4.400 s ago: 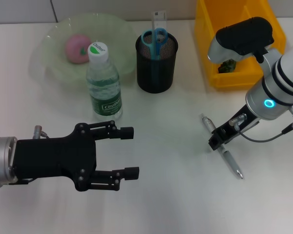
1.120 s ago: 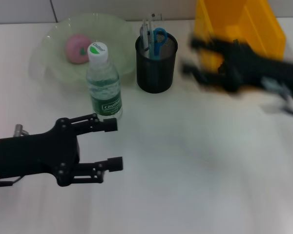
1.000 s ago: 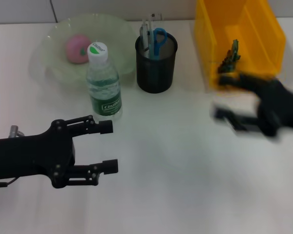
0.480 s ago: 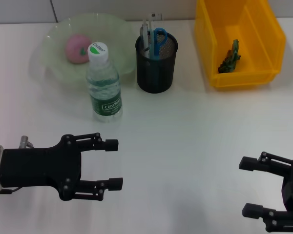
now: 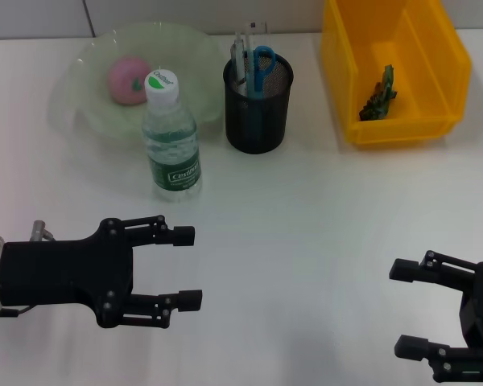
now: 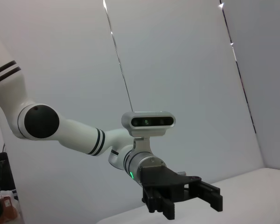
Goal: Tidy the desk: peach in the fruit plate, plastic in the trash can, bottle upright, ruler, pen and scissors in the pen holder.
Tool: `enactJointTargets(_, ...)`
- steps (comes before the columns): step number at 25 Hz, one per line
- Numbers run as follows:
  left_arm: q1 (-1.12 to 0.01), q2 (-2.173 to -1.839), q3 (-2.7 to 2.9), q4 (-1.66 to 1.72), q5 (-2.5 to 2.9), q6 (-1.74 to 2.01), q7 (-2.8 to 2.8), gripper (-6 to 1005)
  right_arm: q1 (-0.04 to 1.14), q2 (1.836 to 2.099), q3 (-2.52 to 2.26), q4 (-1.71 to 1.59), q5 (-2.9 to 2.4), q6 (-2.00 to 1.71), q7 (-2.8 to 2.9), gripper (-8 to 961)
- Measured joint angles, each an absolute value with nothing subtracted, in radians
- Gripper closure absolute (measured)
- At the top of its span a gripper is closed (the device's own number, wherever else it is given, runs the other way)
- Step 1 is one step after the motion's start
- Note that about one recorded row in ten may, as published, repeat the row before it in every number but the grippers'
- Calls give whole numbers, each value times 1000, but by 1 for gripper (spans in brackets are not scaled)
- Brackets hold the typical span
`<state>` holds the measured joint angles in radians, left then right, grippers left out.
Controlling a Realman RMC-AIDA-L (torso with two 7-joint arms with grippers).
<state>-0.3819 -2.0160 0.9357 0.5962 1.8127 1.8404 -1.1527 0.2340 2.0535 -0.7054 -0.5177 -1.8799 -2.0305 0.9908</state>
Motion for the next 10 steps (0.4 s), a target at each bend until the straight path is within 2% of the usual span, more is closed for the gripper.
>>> enactJointTargets(10,-386,-2020,926,608,1811,1849,-1154,186,242,2054,-704,-517,-1881,-2028,992,136)
